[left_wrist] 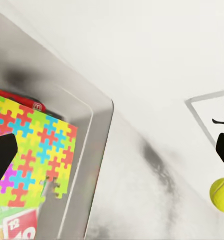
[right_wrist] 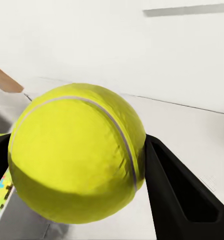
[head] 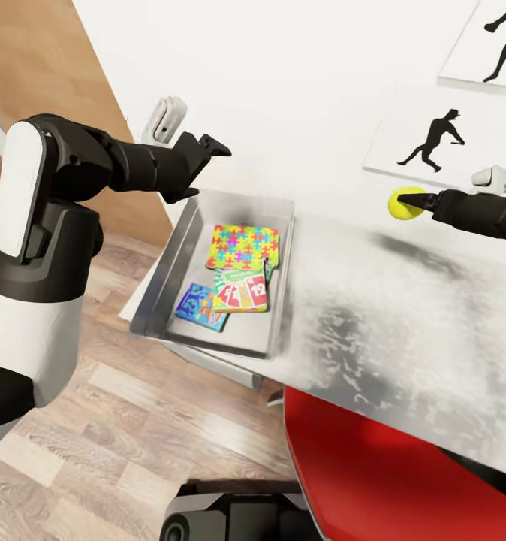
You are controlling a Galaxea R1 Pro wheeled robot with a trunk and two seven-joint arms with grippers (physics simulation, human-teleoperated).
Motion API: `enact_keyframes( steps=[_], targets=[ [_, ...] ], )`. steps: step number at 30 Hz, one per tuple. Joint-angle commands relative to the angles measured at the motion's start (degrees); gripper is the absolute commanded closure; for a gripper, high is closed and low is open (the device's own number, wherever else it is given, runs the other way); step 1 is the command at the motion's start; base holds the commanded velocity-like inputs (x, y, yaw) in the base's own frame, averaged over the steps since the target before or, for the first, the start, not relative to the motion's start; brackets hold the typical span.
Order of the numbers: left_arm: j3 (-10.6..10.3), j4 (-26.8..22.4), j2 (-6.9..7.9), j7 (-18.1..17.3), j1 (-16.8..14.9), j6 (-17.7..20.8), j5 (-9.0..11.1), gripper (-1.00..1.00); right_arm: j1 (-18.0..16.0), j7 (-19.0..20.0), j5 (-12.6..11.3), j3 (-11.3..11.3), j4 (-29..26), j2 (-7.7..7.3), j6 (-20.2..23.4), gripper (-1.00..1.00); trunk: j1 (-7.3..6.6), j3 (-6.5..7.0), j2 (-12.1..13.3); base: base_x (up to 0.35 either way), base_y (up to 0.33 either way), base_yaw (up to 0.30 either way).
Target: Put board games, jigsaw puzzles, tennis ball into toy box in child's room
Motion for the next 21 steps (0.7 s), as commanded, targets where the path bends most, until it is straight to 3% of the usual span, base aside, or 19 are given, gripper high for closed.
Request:
enact_keyframes(
  steps=[1, 17, 21],
  targets=[
    [-0.03, 0.00, 0.02, 0.34, -0.08, 0.37, 0.20, -1.00, -0.05, -0.81, -0.73, 0.06, -0.05, -0.05, 0.10, 1.00, 0.04, -0.01, -0.10, 0.000, 0.000, 0.221],
    [0.73, -0.01, 0.99, 0.26, 5.28, 1.45, 0.27, -1.00, 0.01, -0.63, -0.81, 0.74, -0.04, -0.44, 0.10, 1.00, 0.04, 1.07, -0.10, 0.000, 0.000, 0.221],
    [0.69, -0.01, 1.07, 0.24, 6.56, 1.49, 0.26, -1.00, 0.02, -0.64, -0.82, 1.92, -0.04, -0.49, 0.10, 1.00, 0.04, 1.35, -0.10, 0.000, 0.000, 0.221]
  ],
)
